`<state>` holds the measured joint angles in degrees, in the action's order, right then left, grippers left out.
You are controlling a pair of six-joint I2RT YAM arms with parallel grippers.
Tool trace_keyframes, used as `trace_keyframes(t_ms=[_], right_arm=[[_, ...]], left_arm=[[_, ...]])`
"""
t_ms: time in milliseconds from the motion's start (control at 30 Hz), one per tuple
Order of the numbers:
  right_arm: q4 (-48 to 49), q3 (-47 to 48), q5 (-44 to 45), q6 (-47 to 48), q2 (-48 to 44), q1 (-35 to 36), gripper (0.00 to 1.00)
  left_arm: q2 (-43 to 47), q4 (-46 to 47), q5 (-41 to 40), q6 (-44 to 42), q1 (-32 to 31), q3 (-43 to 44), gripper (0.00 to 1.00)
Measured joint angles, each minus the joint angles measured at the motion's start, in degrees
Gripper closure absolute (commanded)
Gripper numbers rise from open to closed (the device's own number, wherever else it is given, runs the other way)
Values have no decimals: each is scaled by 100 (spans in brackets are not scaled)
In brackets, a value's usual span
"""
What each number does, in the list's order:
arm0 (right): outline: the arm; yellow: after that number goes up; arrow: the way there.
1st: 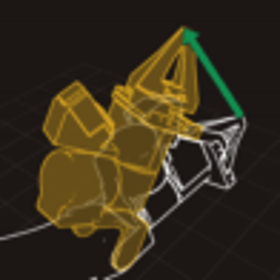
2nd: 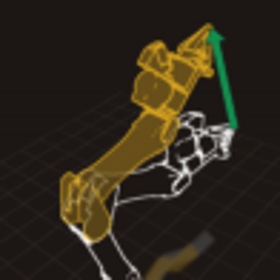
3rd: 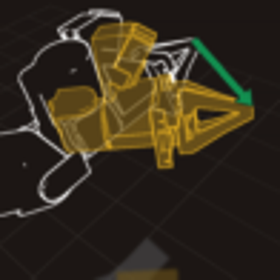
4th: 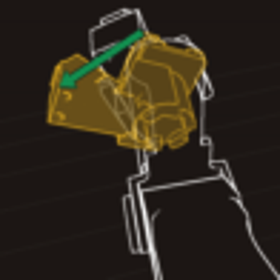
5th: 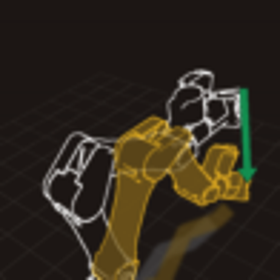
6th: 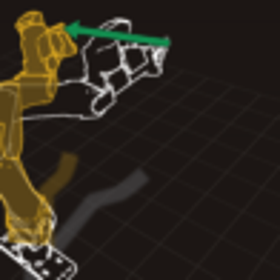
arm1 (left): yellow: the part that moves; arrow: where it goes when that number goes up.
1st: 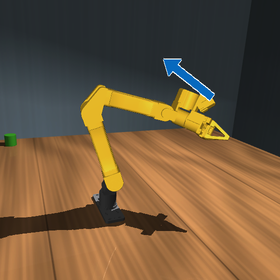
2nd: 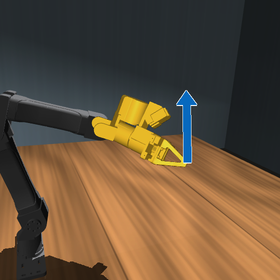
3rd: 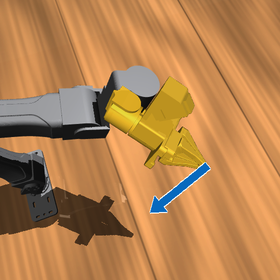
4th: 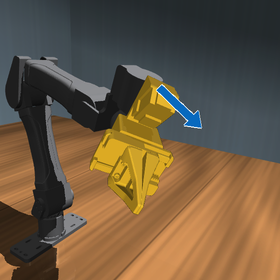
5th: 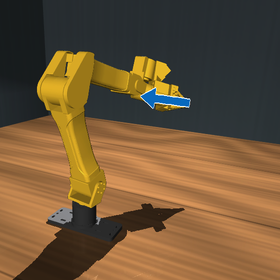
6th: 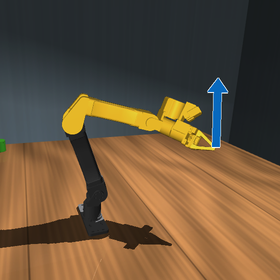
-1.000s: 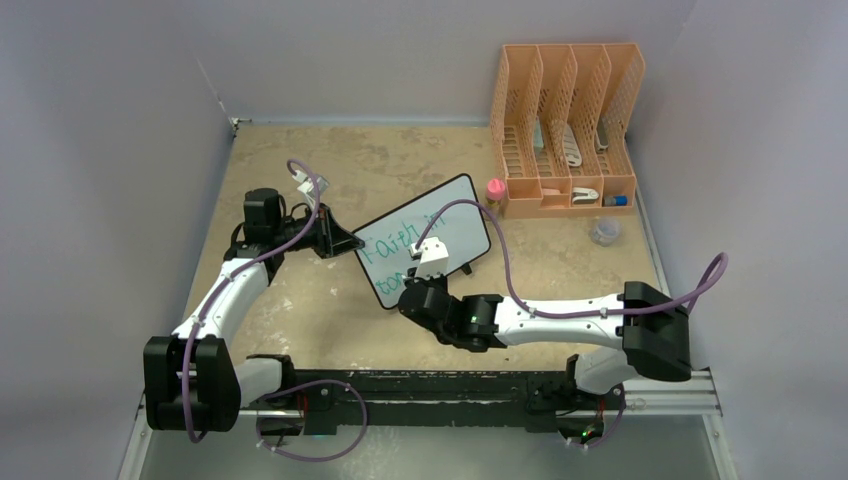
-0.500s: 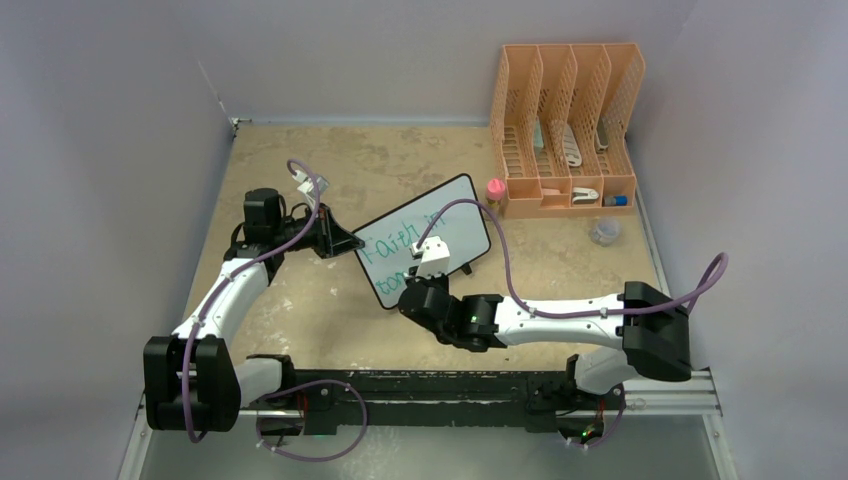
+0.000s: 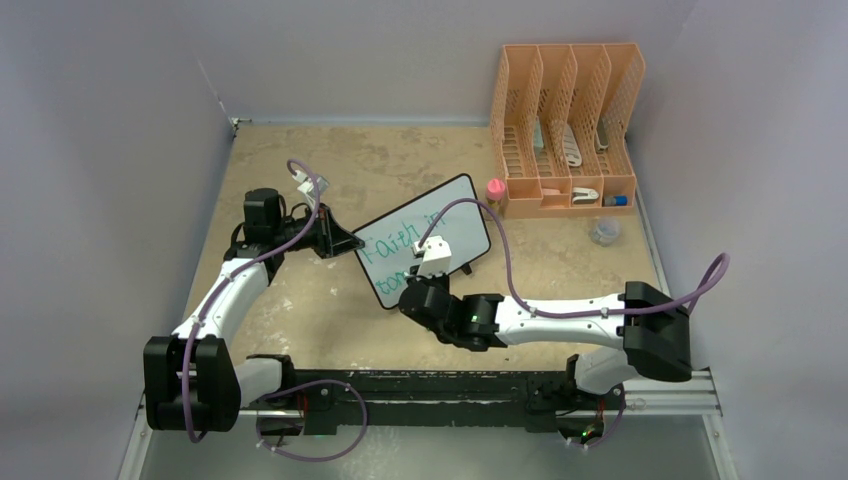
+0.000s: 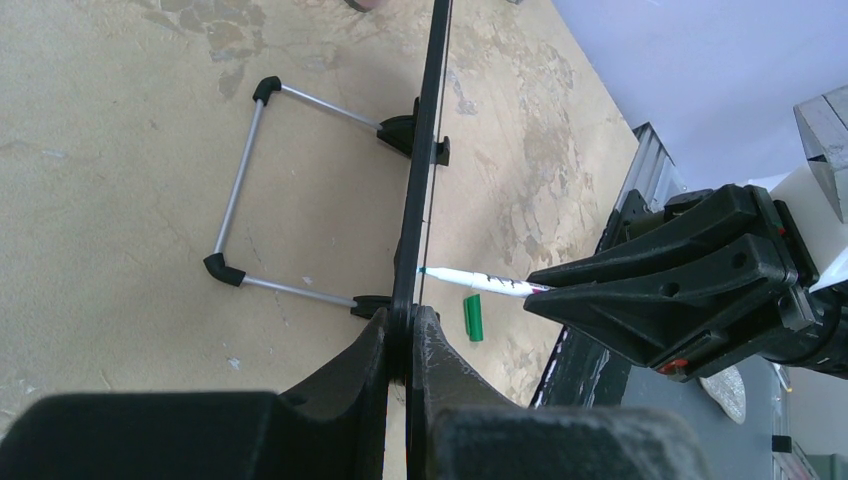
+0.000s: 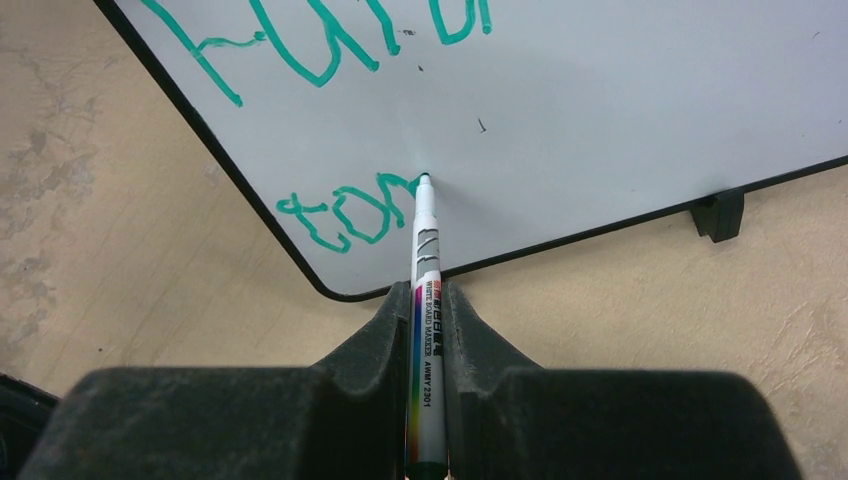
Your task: Write a sentence on the whiteboard
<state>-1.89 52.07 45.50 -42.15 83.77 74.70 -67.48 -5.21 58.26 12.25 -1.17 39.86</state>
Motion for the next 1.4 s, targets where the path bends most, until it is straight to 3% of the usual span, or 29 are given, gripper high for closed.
trace_keyframes(t_ms=[1400], right_arm=[[-306, -105, -225, -326, -24, -46, 100]], left_arm=[[11, -9, -17, 0, -4, 0, 100]])
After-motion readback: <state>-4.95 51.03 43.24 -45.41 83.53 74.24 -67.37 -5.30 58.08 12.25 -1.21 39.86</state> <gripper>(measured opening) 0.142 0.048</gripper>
